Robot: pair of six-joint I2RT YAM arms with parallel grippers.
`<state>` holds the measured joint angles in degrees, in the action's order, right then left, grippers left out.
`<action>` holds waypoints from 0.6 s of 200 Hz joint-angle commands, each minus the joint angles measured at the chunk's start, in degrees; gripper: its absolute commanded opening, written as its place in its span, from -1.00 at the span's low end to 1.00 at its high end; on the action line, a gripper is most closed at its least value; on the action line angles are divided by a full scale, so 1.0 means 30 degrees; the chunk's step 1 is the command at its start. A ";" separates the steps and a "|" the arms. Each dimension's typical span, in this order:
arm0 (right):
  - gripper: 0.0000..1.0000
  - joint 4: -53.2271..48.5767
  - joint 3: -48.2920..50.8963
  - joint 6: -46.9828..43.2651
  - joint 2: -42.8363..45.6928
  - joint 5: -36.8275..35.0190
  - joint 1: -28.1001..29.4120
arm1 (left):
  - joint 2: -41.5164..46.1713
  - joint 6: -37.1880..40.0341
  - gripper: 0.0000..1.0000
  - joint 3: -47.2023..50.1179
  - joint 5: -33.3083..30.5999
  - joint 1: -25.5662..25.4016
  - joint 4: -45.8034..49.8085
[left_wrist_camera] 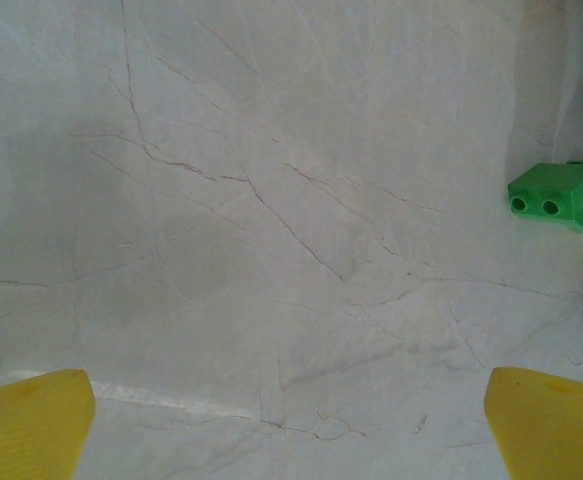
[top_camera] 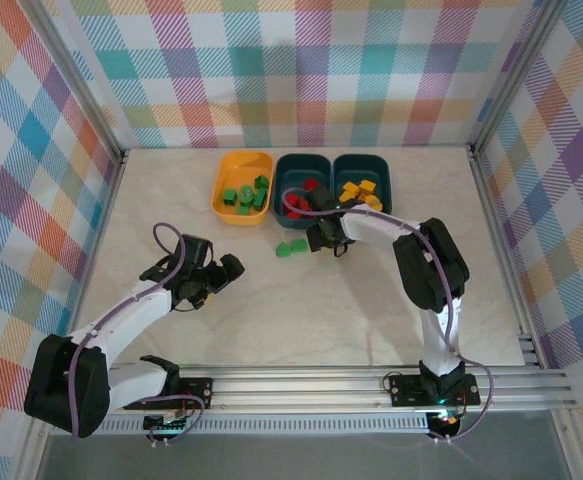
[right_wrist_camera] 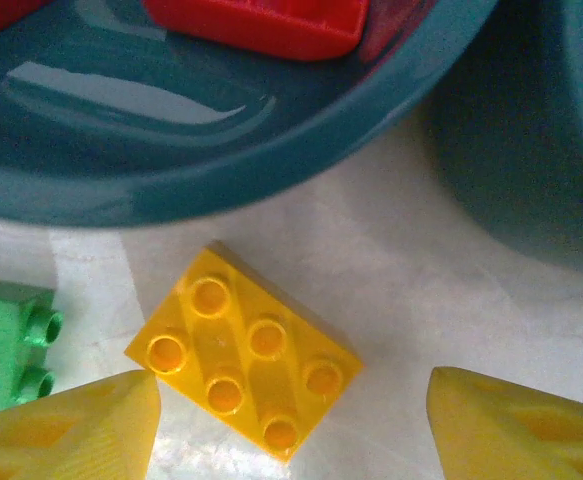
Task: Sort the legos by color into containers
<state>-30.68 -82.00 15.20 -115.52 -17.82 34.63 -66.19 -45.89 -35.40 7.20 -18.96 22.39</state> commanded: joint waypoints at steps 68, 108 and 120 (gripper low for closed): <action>0.31 0.2246 -0.0105 -0.2822 -0.0759 0.3873 -0.0587 | -0.0252 -0.0143 1.00 0.0051 -0.0057 0.0120 0.0183; 0.14 0.2658 0.1137 -0.2263 -0.0277 0.3325 -0.0561 | -0.0621 -0.0078 1.00 0.0052 -0.0090 0.0124 -0.0011; 0.09 0.2719 0.1493 -0.2140 -0.0041 0.2999 -0.0572 | -0.0816 -0.0059 1.00 0.0022 -0.0007 0.0118 -0.0137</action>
<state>-23.57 -80.14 8.25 -117.19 -8.43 33.32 -67.48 -45.89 -35.40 7.22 -18.96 22.33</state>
